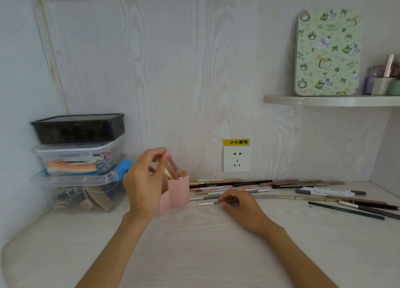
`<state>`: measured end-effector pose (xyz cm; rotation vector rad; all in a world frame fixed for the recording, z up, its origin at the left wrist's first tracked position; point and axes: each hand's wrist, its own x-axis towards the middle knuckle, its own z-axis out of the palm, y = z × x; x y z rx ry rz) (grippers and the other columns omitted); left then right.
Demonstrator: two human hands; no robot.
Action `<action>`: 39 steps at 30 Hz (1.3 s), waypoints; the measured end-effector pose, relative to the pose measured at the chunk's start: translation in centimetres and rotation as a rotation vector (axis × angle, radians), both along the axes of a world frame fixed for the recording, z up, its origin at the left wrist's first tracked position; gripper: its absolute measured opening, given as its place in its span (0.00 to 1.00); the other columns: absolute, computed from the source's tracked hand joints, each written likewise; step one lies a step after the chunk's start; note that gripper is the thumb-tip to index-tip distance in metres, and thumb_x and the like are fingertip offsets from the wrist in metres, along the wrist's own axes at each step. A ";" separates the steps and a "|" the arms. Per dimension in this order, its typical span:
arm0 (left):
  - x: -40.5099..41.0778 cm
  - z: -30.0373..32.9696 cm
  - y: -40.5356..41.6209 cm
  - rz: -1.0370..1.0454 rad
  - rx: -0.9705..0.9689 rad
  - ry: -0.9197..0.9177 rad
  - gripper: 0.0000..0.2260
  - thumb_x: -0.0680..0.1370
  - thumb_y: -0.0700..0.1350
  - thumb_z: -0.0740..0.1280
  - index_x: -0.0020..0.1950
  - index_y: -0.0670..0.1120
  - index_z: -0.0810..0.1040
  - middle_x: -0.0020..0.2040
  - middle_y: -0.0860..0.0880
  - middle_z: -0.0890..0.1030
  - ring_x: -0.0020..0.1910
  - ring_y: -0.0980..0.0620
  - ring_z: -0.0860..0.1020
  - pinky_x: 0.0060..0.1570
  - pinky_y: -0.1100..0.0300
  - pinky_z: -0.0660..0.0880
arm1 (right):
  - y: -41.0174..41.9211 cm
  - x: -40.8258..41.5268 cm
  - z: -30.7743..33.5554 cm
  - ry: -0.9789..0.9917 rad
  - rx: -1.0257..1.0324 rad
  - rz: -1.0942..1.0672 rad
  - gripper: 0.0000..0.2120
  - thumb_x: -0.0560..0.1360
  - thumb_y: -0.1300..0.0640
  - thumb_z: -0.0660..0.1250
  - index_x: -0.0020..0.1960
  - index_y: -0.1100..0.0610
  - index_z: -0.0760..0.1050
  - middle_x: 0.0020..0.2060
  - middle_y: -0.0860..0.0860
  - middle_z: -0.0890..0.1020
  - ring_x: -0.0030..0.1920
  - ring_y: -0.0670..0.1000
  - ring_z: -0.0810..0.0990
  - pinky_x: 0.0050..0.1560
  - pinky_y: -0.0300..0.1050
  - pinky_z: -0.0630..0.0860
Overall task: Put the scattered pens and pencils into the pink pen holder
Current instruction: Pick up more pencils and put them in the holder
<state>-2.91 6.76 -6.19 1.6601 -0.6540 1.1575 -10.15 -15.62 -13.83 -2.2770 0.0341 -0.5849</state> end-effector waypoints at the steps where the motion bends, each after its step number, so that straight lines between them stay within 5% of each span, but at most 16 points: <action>1: 0.2 -0.6 -0.3 0.065 0.107 0.044 0.08 0.75 0.48 0.69 0.51 0.46 0.82 0.44 0.52 0.84 0.37 0.55 0.79 0.30 0.68 0.70 | -0.1 0.0 0.0 -0.006 0.038 -0.001 0.06 0.72 0.63 0.68 0.45 0.54 0.81 0.39 0.42 0.81 0.42 0.39 0.79 0.47 0.30 0.73; 5: 0.7 -2.6 -0.7 0.227 0.328 0.148 0.10 0.73 0.48 0.70 0.53 0.48 0.82 0.49 0.46 0.84 0.47 0.47 0.81 0.39 0.58 0.73 | -0.4 0.2 -0.1 -0.037 0.068 -0.037 0.09 0.74 0.63 0.67 0.51 0.54 0.82 0.42 0.39 0.79 0.43 0.34 0.76 0.47 0.22 0.68; 9: 0.4 -3.0 -0.5 0.246 0.358 0.112 0.12 0.74 0.49 0.69 0.56 0.47 0.80 0.57 0.48 0.80 0.55 0.46 0.76 0.49 0.54 0.68 | -0.6 0.2 -0.1 -0.100 0.000 -0.101 0.08 0.74 0.59 0.67 0.51 0.50 0.81 0.44 0.42 0.80 0.47 0.40 0.75 0.50 0.30 0.70; 13: -1.4 -4.3 0.2 0.122 0.489 0.016 0.10 0.69 0.48 0.75 0.46 0.50 0.78 0.43 0.52 0.82 0.39 0.52 0.78 0.34 0.64 0.69 | -0.5 -0.1 0.5 -0.240 -0.150 -0.223 0.08 0.74 0.56 0.68 0.51 0.47 0.80 0.45 0.40 0.82 0.47 0.41 0.74 0.47 0.29 0.69; 16: -1.9 -5.9 1.0 0.128 0.761 0.172 0.08 0.68 0.55 0.74 0.41 0.55 0.79 0.40 0.57 0.82 0.32 0.59 0.77 0.29 0.74 0.62 | -0.2 -0.7 1.4 -0.309 -0.074 -0.260 0.07 0.75 0.55 0.66 0.50 0.44 0.76 0.41 0.38 0.80 0.43 0.38 0.77 0.41 0.30 0.71; 21: 0.2 -6.5 4.3 0.256 0.537 0.448 0.14 0.68 0.57 0.71 0.33 0.54 0.68 0.27 0.57 0.73 0.26 0.62 0.69 0.24 0.66 0.59 | 1.0 -1.3 3.6 -0.483 0.330 -0.205 0.11 0.77 0.59 0.63 0.56 0.47 0.67 0.45 0.44 0.81 0.42 0.42 0.82 0.41 0.31 0.76; 27: 1.4 -7.3 5.2 0.095 0.404 0.722 0.22 0.60 0.69 0.69 0.46 0.60 0.67 0.39 0.64 0.72 0.37 0.62 0.73 0.33 0.62 0.67 | 5.0 0.5 8.8 -0.639 0.524 -0.088 0.29 0.77 0.66 0.62 0.72 0.51 0.55 0.49 0.56 0.76 0.41 0.52 0.82 0.44 0.35 0.80; 32: 1.6 -7.6 5.3 0.046 0.329 0.728 0.20 0.65 0.68 0.69 0.50 0.61 0.70 0.43 0.63 0.75 0.39 0.62 0.75 0.35 0.62 0.67 | 9.5 4.3 13.4 -0.706 0.317 -0.020 0.30 0.77 0.65 0.62 0.74 0.52 0.53 0.47 0.54 0.77 0.40 0.49 0.83 0.45 0.38 0.81; 39: 1.1 -7.9 5.1 0.066 0.394 0.640 0.11 0.71 0.61 0.66 0.41 0.57 0.69 0.38 0.60 0.76 0.39 0.55 0.77 0.36 0.61 0.68 | 13.8 8.5 12.9 -0.524 -0.372 -0.109 0.28 0.75 0.60 0.64 0.70 0.47 0.57 0.49 0.46 0.81 0.41 0.45 0.81 0.35 0.36 0.72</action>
